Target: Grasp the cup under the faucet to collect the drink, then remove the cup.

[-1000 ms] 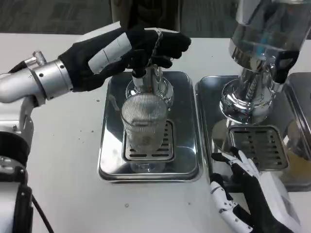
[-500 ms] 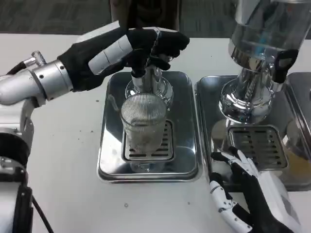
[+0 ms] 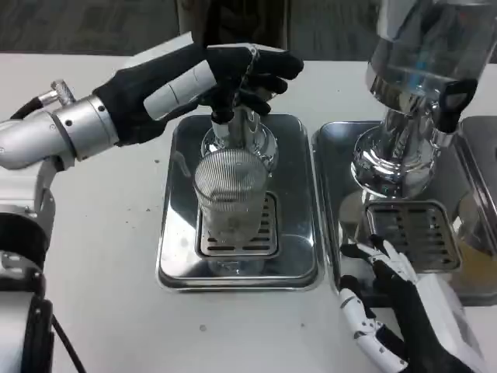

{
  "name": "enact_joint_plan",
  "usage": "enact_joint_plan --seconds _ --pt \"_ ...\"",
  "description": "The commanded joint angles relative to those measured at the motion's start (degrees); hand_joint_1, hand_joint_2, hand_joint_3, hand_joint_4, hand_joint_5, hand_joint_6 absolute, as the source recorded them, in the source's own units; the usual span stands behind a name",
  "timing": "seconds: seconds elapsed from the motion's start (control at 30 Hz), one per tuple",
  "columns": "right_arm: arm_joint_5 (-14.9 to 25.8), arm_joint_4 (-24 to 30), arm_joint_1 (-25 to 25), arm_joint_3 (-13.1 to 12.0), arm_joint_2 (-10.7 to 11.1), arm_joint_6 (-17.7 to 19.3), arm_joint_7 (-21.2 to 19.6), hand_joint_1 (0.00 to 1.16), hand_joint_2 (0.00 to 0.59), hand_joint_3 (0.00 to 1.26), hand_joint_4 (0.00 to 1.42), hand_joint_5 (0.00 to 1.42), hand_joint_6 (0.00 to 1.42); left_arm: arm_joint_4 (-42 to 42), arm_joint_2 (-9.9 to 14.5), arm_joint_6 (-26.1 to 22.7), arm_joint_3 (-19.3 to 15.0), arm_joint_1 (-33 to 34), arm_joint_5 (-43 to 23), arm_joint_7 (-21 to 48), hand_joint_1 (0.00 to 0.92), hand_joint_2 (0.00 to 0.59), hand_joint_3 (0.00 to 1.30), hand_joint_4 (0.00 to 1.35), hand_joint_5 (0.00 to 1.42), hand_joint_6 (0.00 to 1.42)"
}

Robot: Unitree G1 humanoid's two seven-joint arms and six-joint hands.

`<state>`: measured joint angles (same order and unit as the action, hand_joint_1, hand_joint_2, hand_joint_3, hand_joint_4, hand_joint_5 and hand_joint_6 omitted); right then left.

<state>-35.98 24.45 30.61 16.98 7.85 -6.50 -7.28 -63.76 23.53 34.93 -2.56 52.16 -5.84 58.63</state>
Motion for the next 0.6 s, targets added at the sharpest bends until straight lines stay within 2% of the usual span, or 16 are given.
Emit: enact_joint_plan --seconds 0.03,0.6 --pt "1.2 0.5 0.6 -0.9 0.8 1.5 0.2 0.26 0.513 0.24 0.04 0.02 0.11 0.0 -0.4 -0.2 1.6 -1.8 2.3 -1.7 0.000 0.023 0.26 0.15 0.16 0.09" --pt "2.9 0.4 0.5 -1.5 1.1 2.6 -0.1 0.28 0.510 0.24 0.05 0.03 0.11 0.5 0.3 4.6 2.9 -2.4 4.5 -6.5 0.000 0.028 0.24 0.13 0.16 0.10"
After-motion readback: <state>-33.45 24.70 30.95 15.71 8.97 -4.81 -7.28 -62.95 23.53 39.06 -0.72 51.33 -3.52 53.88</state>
